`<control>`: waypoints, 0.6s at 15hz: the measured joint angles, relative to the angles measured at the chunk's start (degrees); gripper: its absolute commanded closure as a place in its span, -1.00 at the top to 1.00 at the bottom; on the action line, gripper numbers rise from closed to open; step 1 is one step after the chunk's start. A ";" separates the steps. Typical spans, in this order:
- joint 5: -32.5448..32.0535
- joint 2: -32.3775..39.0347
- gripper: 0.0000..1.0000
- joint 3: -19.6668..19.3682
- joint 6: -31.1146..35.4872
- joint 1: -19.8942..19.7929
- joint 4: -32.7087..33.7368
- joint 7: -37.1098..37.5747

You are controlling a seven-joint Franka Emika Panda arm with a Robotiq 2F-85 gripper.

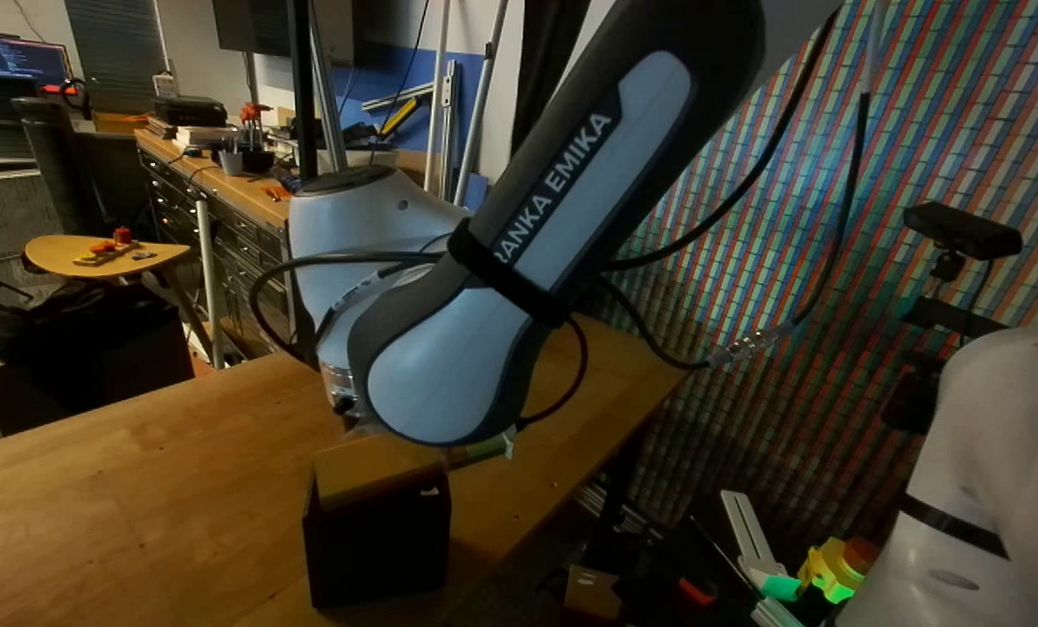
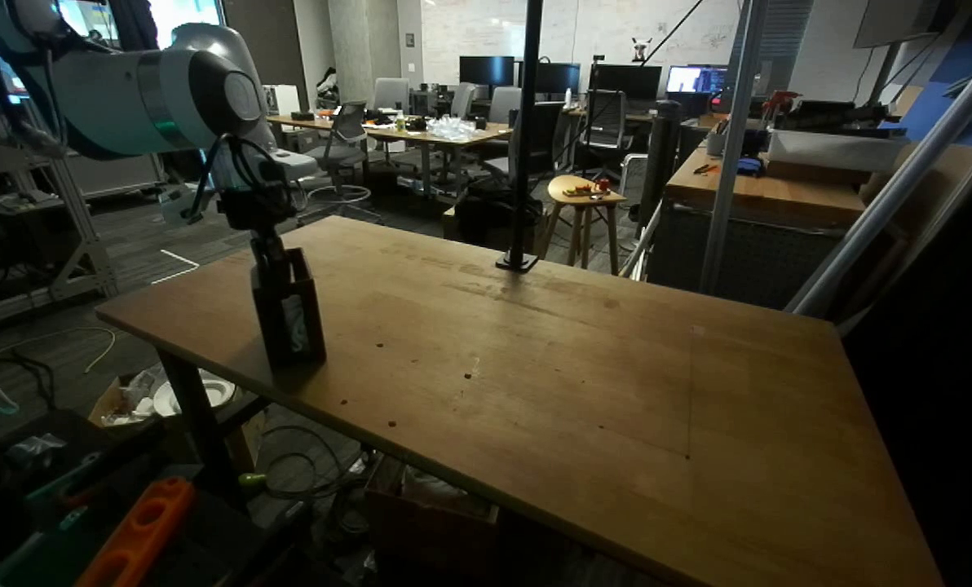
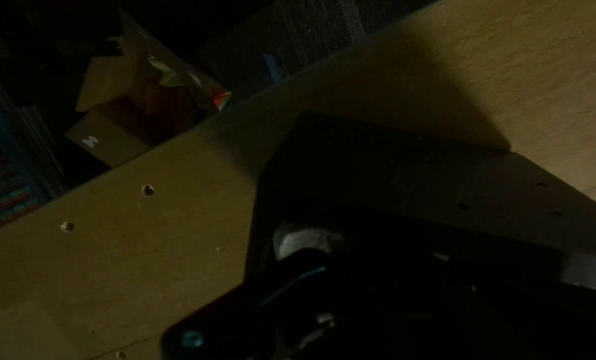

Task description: Shove the cloth into the box

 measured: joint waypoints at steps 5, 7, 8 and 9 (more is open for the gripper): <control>2.19 2.50 -1.00 -0.06 3.14 0.08 0.06 -0.06; 2.98 2.80 -1.00 -0.06 3.73 0.11 0.09 -0.12; 3.30 2.90 -1.00 -0.06 3.87 0.13 0.11 -0.14; 3.48 3.00 -1.00 -0.06 3.94 0.15 0.14 -0.14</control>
